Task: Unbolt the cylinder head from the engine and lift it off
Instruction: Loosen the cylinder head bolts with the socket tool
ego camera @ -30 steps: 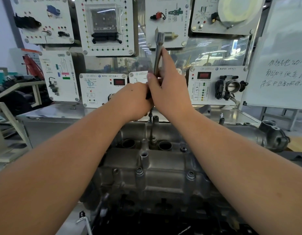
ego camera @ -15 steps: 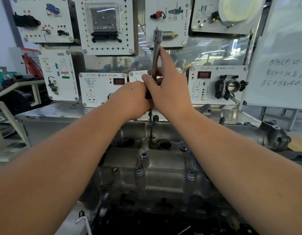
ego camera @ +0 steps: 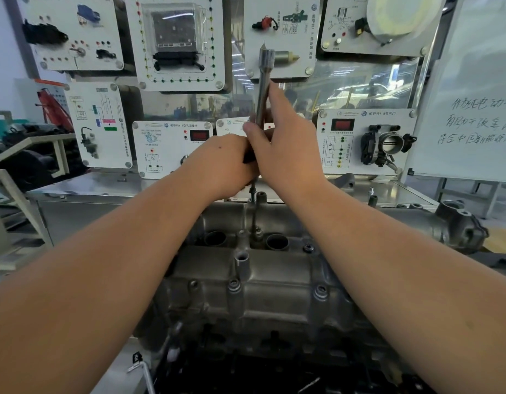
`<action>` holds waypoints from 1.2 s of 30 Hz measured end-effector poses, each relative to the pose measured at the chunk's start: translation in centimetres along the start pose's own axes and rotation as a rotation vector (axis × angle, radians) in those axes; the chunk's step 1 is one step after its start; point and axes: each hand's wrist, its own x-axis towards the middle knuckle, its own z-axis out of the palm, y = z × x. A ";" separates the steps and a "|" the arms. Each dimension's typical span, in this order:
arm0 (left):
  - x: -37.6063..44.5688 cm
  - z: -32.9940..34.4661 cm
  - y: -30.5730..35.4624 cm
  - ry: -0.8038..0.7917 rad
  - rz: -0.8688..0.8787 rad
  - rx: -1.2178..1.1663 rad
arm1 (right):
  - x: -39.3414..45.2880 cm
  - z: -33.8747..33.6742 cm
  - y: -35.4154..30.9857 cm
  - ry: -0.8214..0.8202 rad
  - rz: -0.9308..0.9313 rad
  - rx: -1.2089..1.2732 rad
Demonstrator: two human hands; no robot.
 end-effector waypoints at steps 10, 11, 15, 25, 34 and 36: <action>-0.1 -0.1 0.1 -0.024 0.003 -0.001 | -0.1 0.1 0.0 -0.010 0.026 0.010; 0.0 -0.2 0.0 -0.016 0.005 -0.001 | -0.1 0.1 0.0 -0.002 0.022 0.014; 0.0 -0.1 -0.1 -0.014 -0.006 -0.032 | 0.2 0.1 -0.2 -0.029 0.014 -0.075; 0.2 -0.1 -0.3 0.029 -0.012 -0.003 | 0.0 0.0 -0.2 -0.005 0.008 -0.029; 0.1 -0.1 0.0 -0.004 -0.005 -0.006 | -0.1 0.0 -0.3 -0.049 0.065 -0.011; 0.1 -0.2 -0.1 0.021 -0.014 0.014 | -0.1 0.0 -0.3 -0.034 0.043 0.009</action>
